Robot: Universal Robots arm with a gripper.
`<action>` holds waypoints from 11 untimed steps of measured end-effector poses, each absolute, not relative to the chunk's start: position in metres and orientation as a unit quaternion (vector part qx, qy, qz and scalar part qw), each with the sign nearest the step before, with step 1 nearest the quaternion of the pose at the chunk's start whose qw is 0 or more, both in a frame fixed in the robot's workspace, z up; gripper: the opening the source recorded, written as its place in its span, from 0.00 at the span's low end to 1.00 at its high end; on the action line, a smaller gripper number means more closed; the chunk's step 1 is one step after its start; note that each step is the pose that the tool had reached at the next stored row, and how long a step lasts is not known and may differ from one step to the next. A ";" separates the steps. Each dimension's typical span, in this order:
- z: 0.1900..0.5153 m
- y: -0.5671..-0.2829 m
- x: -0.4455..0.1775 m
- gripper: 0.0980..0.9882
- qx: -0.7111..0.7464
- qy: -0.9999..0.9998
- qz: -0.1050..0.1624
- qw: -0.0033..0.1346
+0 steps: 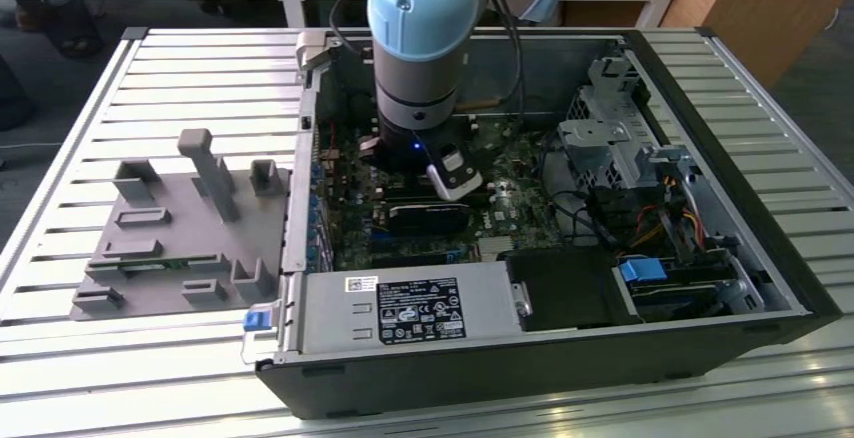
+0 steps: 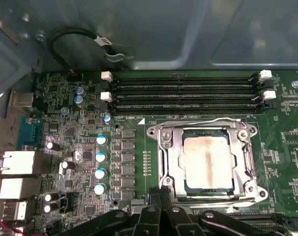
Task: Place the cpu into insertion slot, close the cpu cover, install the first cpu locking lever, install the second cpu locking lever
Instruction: 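Install the second cpu locking lever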
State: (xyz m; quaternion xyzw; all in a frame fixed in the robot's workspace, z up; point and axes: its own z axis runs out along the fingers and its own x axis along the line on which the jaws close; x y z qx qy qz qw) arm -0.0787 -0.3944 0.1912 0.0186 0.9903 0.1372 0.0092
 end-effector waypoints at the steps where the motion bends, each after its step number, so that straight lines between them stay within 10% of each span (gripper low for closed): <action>1: 0.191 -0.394 -0.079 0.01 0.019 0.990 0.137 0.009; 11: 0.197 -0.394 -0.080 0.01 0.019 0.990 0.137 0.009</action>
